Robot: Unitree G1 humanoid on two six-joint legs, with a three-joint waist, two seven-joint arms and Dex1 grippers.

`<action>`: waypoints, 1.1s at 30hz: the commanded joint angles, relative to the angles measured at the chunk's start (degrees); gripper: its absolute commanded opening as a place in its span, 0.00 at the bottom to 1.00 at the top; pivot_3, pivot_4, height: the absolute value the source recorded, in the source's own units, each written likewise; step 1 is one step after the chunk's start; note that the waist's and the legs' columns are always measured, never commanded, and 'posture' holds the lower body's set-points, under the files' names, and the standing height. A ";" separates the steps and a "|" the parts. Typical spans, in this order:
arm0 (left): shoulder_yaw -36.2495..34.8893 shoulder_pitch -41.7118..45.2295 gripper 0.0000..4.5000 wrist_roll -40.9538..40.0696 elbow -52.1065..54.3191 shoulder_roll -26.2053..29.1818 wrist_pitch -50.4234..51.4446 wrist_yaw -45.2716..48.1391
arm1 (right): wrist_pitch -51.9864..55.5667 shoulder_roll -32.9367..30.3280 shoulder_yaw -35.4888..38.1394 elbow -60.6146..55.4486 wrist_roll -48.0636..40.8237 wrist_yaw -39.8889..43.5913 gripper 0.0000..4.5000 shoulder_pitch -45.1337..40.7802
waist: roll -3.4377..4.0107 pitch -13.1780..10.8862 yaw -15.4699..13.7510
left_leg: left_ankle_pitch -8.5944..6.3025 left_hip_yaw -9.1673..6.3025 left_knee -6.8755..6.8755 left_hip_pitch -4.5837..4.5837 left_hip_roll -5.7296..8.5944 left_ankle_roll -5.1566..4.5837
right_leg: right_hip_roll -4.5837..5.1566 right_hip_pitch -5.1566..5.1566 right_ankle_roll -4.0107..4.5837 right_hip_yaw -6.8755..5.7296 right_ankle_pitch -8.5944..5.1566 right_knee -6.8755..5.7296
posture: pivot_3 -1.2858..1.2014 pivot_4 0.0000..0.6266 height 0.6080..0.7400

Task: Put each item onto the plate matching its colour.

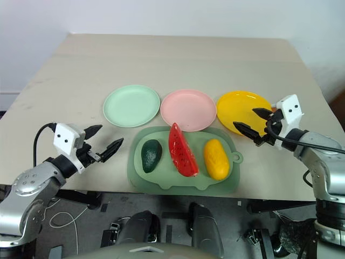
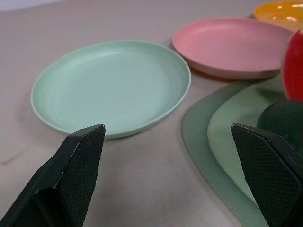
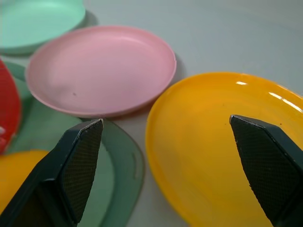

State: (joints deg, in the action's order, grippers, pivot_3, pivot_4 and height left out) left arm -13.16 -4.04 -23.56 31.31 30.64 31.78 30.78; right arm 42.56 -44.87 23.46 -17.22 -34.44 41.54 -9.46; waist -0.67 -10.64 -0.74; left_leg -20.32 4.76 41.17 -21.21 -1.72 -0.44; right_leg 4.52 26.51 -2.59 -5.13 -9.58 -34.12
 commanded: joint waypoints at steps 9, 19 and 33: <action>2.19 5.22 0.99 2.13 -9.64 2.26 -7.19 4.84 | 30.47 0.30 8.95 -20.62 -31.48 -25.64 1.00 -0.99 | -0.05 0.00 0.02 | -0.01 -0.01 0.01 -0.05 0.01 0.00 | 0.07 0.01 0.12 0.00 -0.07 0.02 | 0.52 0.24 1.00; 1.37 2.52 0.99 0.89 -5.70 1.46 -6.19 2.81 | 35.31 -0.73 3.09 -18.80 -44.87 -41.80 1.00 -0.20 | -0.05 -0.01 0.01 | -0.01 0.00 -0.01 -0.09 0.00 -0.01 | 0.04 0.07 0.08 0.02 -0.05 0.02 | 0.52 0.24 1.00; -1.18 0.38 0.99 -1.68 -0.39 0.81 -2.47 -1.40 | 32.87 -3.43 -14.24 -18.86 -37.75 -47.52 1.00 1.04 | -0.05 0.00 -0.01 | -0.01 0.00 -0.01 -0.10 0.00 -0.01 | 0.04 0.08 0.06 0.01 -0.06 0.05 | 0.52 0.24 1.00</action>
State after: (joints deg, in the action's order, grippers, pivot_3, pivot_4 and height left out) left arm -12.63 -3.58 -24.50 28.38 31.29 29.35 29.95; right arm 76.61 -47.50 10.20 -34.62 -74.92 -7.15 -8.55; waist -0.72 -10.65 -0.75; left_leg -20.33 4.75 41.15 -21.32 -1.72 -0.44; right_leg 4.56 26.60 -2.49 -5.11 -9.66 -34.06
